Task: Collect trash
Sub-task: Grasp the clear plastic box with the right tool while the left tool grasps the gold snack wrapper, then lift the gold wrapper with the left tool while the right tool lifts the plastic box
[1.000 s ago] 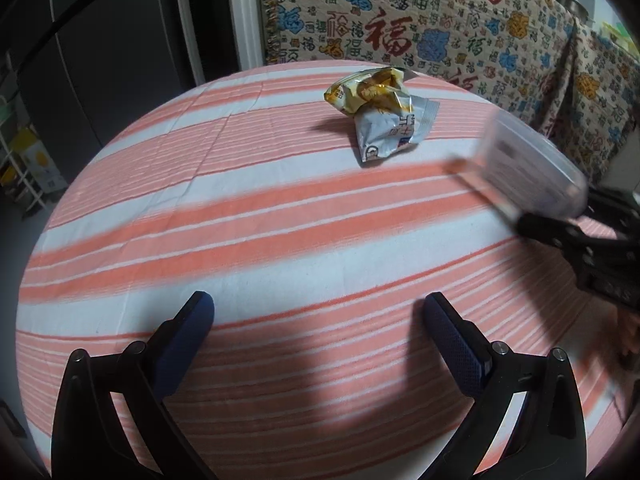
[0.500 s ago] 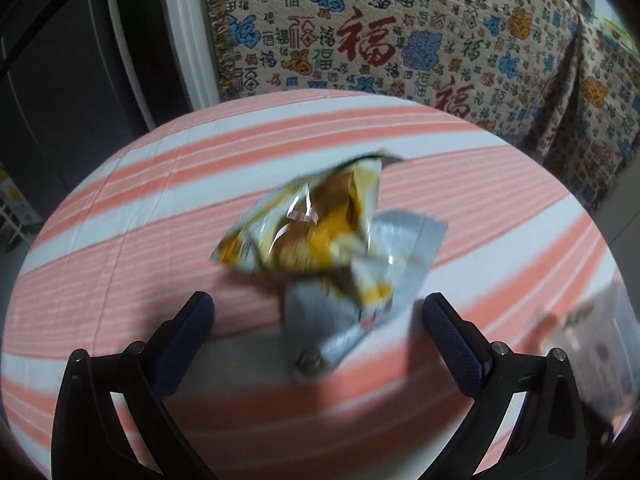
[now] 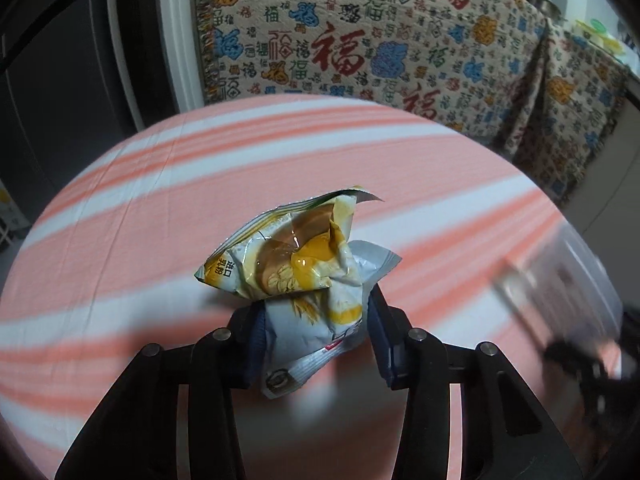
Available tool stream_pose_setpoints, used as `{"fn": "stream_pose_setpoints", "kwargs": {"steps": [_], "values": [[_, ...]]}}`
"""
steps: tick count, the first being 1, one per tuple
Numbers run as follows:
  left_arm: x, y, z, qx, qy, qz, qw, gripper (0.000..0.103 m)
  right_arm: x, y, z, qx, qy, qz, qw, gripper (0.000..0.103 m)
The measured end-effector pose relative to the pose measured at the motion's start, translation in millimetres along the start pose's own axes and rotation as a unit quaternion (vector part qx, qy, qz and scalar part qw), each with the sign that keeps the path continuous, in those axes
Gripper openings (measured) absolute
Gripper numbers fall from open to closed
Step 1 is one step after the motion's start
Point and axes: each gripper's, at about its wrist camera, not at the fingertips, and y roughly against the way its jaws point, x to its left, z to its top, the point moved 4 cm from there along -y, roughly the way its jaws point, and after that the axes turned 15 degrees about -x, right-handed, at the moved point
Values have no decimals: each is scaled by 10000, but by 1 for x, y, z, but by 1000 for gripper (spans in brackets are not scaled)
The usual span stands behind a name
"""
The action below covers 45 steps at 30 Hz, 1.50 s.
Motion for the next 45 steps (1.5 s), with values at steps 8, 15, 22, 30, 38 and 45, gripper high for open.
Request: {"fn": "stream_pose_setpoints", "kwargs": {"steps": [8, 15, 22, 30, 38, 45], "values": [[-4, 77, -59, 111, -45, 24, 9999, 70, 7, 20, -17, 13, 42, 13, 10000, 34], [7, 78, -56, 146, 264, -116, 9995, 84, 4, 26, -15, 35, -75, 13, 10000, 59], [6, 77, -55, 111, 218, -125, 9996, 63, 10, 29, -1, -74, 15, 47, 10000, 59], [0, 88, -48, -20, 194, -260, 9995, 36, 5, 44, 2, -160, -200, -3, 9997, 33], [-36, 101, -31, -173, 19, -504, 9986, 35, -4, 76, 12, -338, -271, 41, 9991, 33], [-83, 102, -18, -219, -185, -772, 9966, 35, -31, 103, 13, -444, -428, -125, 9980, 33]]}}
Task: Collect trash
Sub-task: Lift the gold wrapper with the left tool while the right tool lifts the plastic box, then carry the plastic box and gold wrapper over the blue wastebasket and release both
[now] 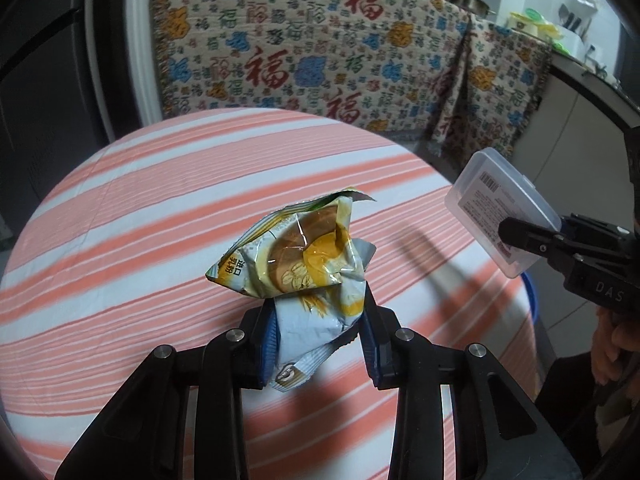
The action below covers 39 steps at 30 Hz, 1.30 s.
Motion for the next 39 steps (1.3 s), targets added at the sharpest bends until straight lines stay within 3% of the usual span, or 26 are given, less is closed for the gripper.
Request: {"fn": "stream_pose_setpoints", "kwargs": {"steps": [19, 30, 39], "values": [[-139, -11, 32, -91, -583, -967, 9936, 35, -112, 66, -6, -213, -499, -892, 9945, 33], [-247, -33, 42, 54, -848, -1742, 9810, 35, -206, 110, -24, -247, -895, -1621, 9824, 33], [-329, -74, 29, 391, -875, -2247, 9697, 35, -285, 108, -65, 51, -1525, -1972, 9684, 33]]}}
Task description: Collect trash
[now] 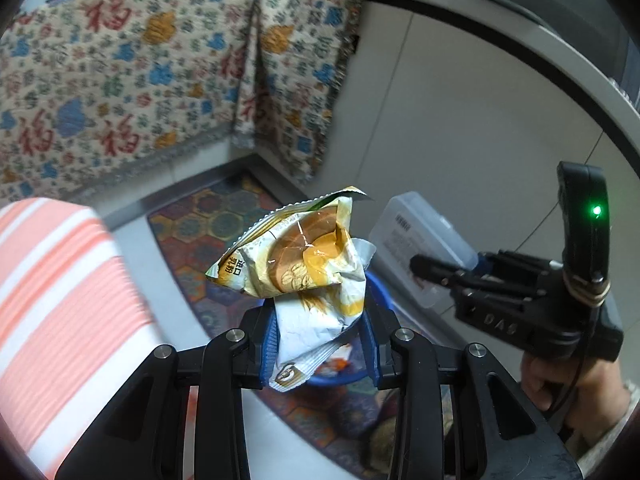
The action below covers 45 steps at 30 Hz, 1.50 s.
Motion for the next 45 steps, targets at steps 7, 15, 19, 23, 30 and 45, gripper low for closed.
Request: {"fn": "stream_pose_setpoints", "kwargs": {"steps": [7, 15, 19, 23, 30, 45], "values": [[-14, -56, -11, 275, 125, -103, 9995, 35, -40, -33, -11, 248, -224, -78, 9994, 33], [-8, -103, -23, 509, 269, -116, 9983, 35, -65, -74, -34, 598, -402, -68, 9974, 33], [-7, -121, -30, 638, 264, -219, 9974, 40, -70, -96, -46, 697, -341, -40, 9970, 34], [-2, -137, -40, 757, 340, -266, 9962, 52, -77, -116, -58, 754, -334, 10, 9966, 39], [-1, -142, -40, 607, 390, -316, 9969, 73, -100, -121, -70, 722, -516, -92, 9960, 59], [-45, -22, -16, 207, -134, -157, 9996, 99, -93, 16, -30, 31, -485, -665, 9966, 82]]}}
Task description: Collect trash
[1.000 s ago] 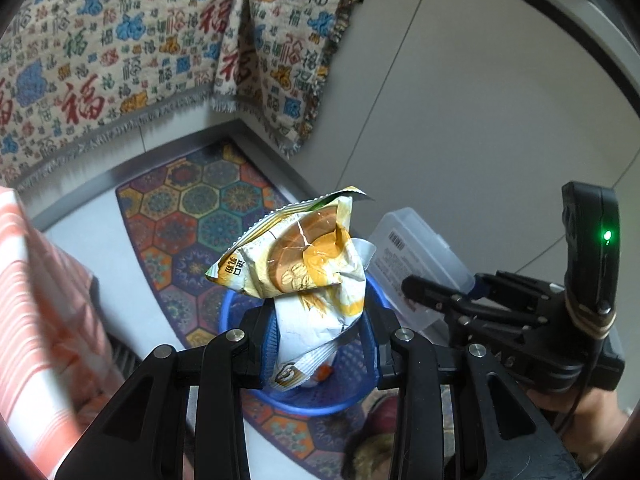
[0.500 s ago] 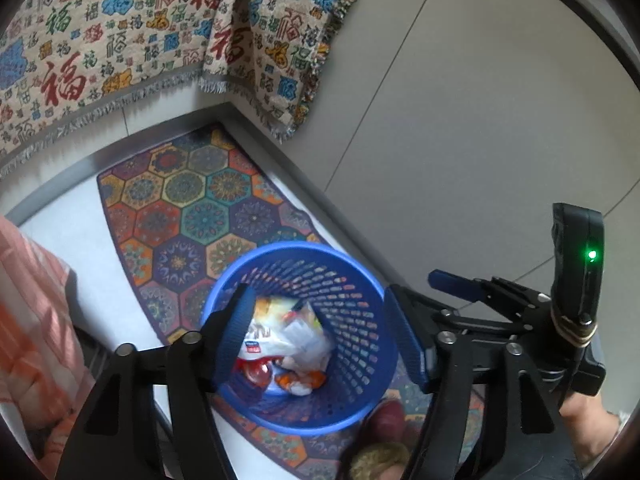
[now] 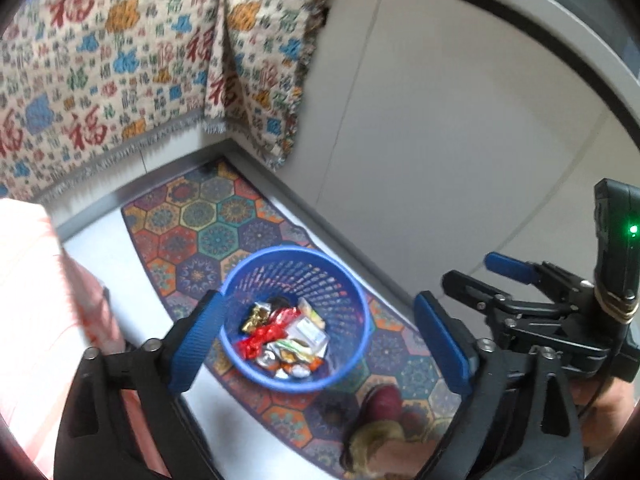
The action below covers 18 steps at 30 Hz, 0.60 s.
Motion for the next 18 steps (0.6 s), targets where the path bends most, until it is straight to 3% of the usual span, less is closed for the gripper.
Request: {"fn": "stream_pose_setpoints", "kwargs": {"steps": [2, 8, 18], "values": [[-8, 29, -6, -8, -118, 36, 9999, 102, 0, 34, -4, -85, -60, -77, 9999, 87], [-20, 102, -27, -142, -449, 177, 9987, 103, 12, 126, -30, -150, -82, -473, 9987, 88], [-22, 163, -29, -472, -548, 534, 9960, 103, 56, 221, -32, -632, 315, -733, 9948, 89]]}}
